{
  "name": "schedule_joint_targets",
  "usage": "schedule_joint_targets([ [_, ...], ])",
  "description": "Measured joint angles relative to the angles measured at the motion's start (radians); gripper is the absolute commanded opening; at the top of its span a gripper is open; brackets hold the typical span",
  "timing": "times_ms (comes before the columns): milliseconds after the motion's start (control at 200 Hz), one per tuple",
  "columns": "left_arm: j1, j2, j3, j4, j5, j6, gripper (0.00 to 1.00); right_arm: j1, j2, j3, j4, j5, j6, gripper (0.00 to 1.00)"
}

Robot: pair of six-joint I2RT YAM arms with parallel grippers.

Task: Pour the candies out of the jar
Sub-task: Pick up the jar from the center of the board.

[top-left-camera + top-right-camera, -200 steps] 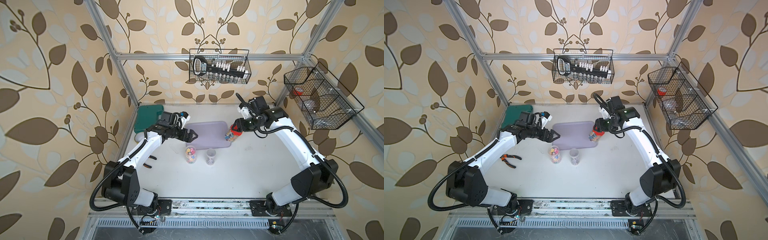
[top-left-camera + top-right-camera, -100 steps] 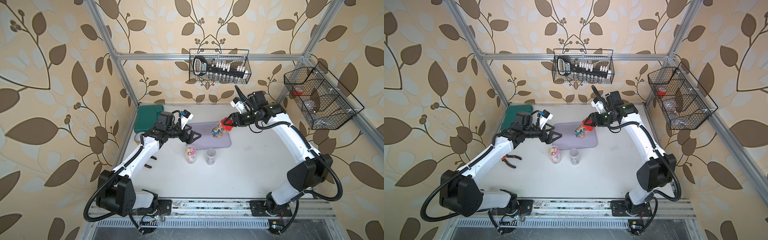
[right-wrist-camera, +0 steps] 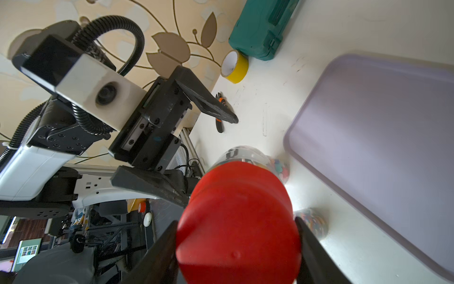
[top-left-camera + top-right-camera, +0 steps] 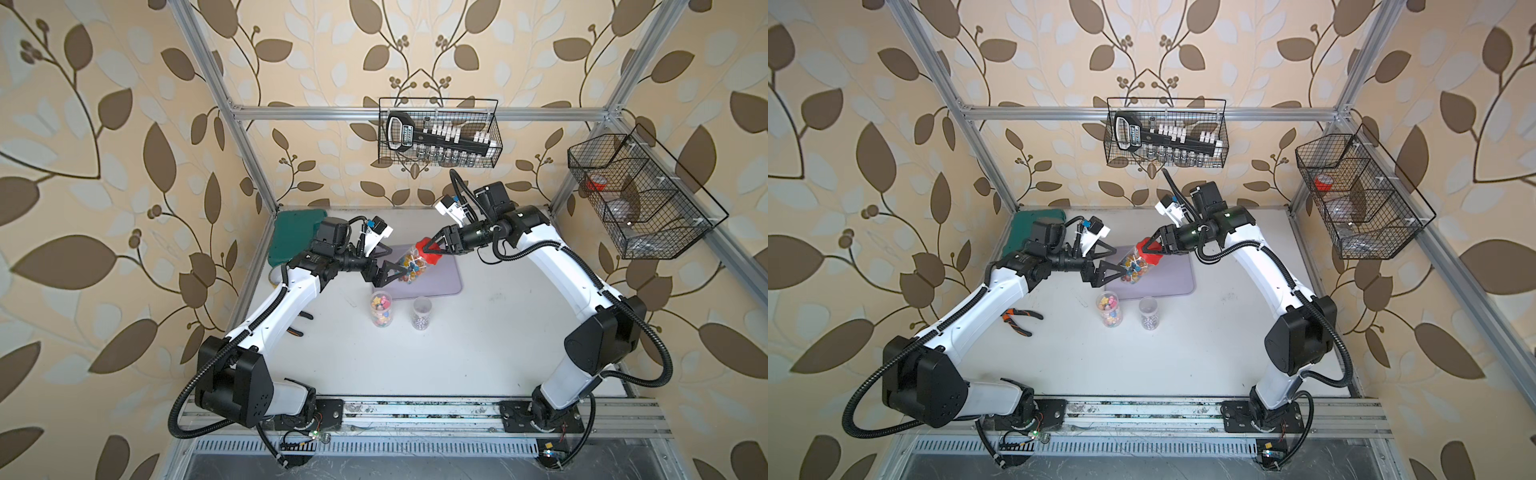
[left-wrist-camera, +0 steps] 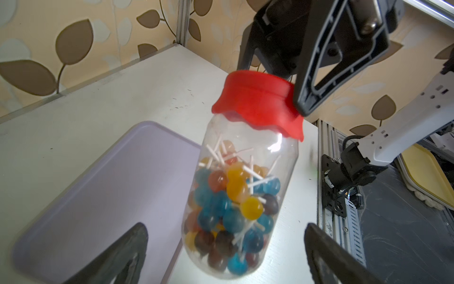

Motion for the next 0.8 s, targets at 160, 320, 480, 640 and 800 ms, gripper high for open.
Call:
schedule_joint_targets([
  [160, 0.0, 0.009, 0.0, -0.018, 0.037, 0.016, 0.99, 0.028, 0.024, 0.036, 0.009, -0.035, 0.013, 0.35],
  [320, 0.0, 0.01, 0.0, -0.041, 0.049, 0.036, 0.99, 0.039, 0.027, 0.054, 0.022, -0.064, 0.024, 0.36],
  [480, 0.0, 0.01, 0.0, -0.049, 0.065, 0.043, 0.99, 0.043, 0.028, 0.056, 0.027, -0.076, 0.033, 0.36],
  [640, 0.0, 0.01, 0.0, -0.079, 0.069, 0.063, 0.99, 0.043, 0.029, 0.056, 0.027, -0.077, 0.035, 0.36],
  [800, 0.0, 0.01, 0.0, -0.1, 0.073, 0.069, 0.99, 0.043, 0.029, 0.057, 0.027, -0.079, 0.035, 0.36],
])
